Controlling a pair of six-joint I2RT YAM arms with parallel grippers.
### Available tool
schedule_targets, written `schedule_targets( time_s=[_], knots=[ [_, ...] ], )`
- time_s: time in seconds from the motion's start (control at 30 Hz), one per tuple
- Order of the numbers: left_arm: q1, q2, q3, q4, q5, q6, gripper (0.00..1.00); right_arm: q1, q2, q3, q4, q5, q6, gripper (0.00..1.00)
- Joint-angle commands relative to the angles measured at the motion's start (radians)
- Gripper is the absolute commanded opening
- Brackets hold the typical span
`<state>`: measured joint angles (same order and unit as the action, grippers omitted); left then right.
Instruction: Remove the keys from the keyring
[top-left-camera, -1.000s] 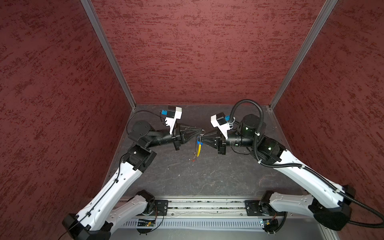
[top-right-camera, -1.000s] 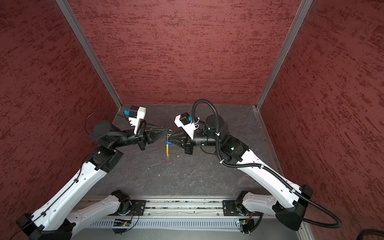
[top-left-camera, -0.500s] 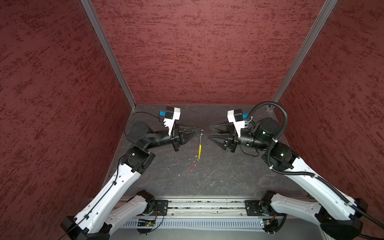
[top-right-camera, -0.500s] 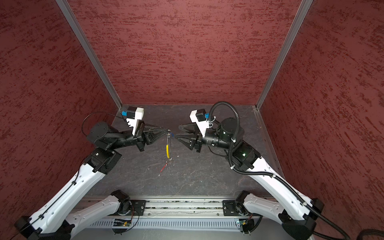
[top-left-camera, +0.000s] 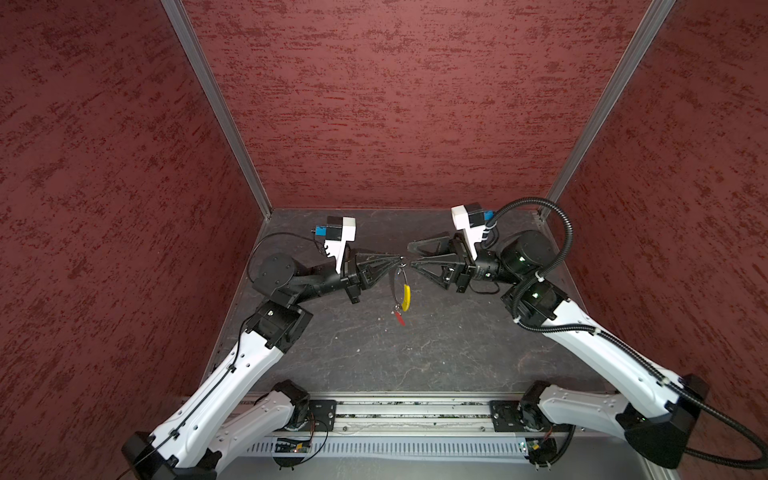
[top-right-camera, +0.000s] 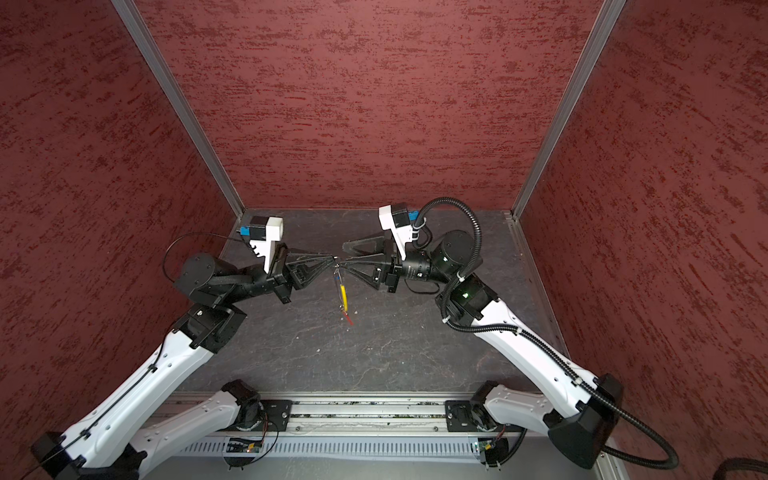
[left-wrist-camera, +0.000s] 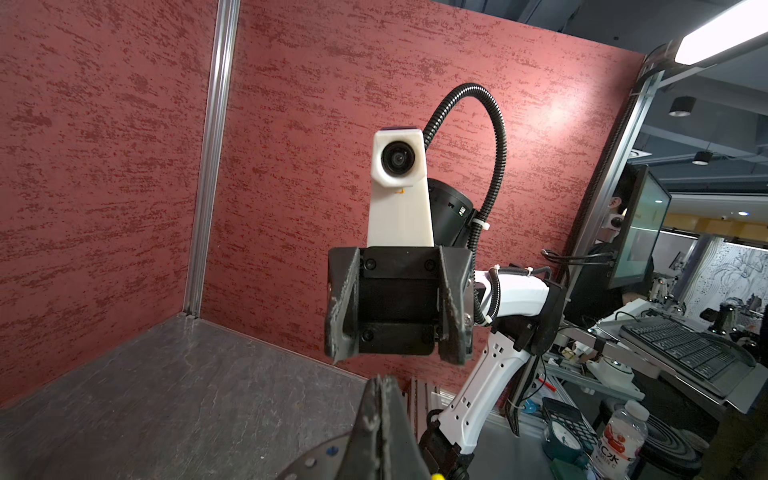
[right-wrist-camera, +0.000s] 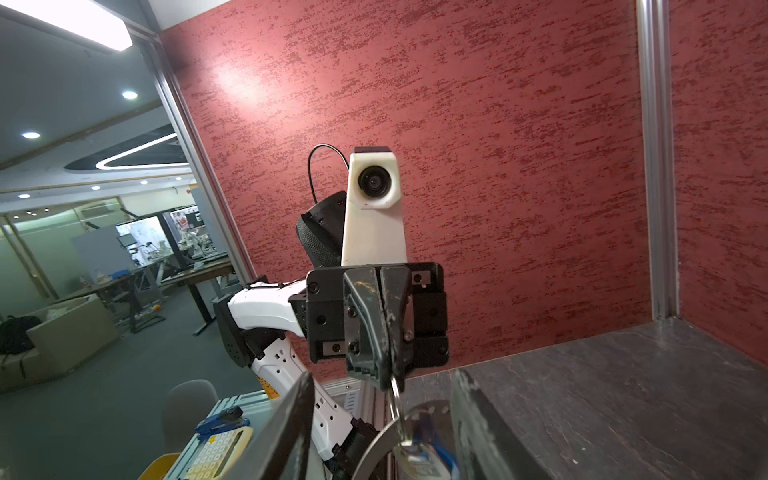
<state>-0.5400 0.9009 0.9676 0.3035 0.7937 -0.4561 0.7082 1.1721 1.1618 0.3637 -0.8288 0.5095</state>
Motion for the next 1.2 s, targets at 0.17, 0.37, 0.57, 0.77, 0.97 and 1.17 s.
schedule_targets(
  time_s=[0.17,0.37,0.57,0.77,0.97,1.17],
  knots=[
    [-0.008,-0.024,-0.01,0.081,-0.043,-0.021,0.0,0.01,0.017,-0.017,0.1,-0.028,0.06,0.47],
    [-0.009,-0.02,-0.013,0.085,-0.042,-0.022,0.0,0.015,0.029,-0.013,0.1,-0.034,0.061,0.34],
    [-0.009,-0.016,-0.012,0.088,-0.042,-0.02,0.0,0.02,0.034,-0.011,0.091,-0.033,0.052,0.33],
    [-0.009,-0.017,-0.011,0.081,-0.039,-0.016,0.0,0.021,0.029,-0.004,0.064,-0.023,0.032,0.34],
    [-0.009,-0.021,-0.012,0.078,-0.04,-0.012,0.0,0.021,0.024,-0.007,0.057,-0.01,0.026,0.34],
    [-0.01,-0.022,-0.013,0.075,-0.042,-0.01,0.0,0.022,0.023,-0.008,0.058,-0.007,0.026,0.3]
  ],
)
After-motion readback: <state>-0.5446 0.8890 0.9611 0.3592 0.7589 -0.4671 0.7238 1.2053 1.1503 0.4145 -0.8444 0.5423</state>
